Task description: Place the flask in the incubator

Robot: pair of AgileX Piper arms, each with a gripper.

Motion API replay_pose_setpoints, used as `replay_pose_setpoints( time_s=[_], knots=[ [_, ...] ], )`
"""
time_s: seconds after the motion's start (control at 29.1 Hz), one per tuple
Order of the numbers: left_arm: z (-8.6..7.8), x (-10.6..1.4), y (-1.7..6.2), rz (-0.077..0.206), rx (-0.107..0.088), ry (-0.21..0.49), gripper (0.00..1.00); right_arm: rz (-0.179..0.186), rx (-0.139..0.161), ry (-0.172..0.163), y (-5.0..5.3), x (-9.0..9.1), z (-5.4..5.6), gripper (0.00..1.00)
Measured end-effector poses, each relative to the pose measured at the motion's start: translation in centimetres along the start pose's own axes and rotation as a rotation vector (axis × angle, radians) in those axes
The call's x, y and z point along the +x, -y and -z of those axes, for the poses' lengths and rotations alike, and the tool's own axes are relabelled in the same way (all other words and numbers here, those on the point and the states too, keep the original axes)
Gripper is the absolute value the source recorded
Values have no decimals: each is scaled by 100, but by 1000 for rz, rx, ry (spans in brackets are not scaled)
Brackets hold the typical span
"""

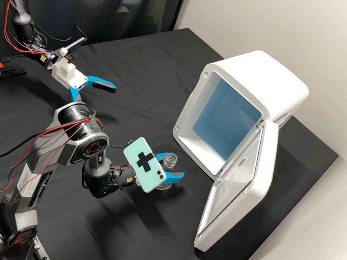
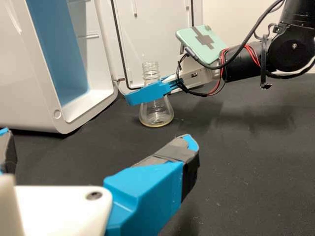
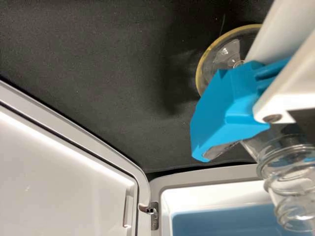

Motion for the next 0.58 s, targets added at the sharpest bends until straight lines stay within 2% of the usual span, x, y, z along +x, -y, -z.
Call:
replay_pose_setpoints(
  time_s=[0.34, 0.58],
  knots=[
    [0, 0, 0, 0, 0, 0, 100, -4, 4, 4, 4, 0, 4, 0],
    [0, 0, 0, 0, 0, 0, 100, 2, 22, 22, -28, 23, 50, 0]
  ],
)
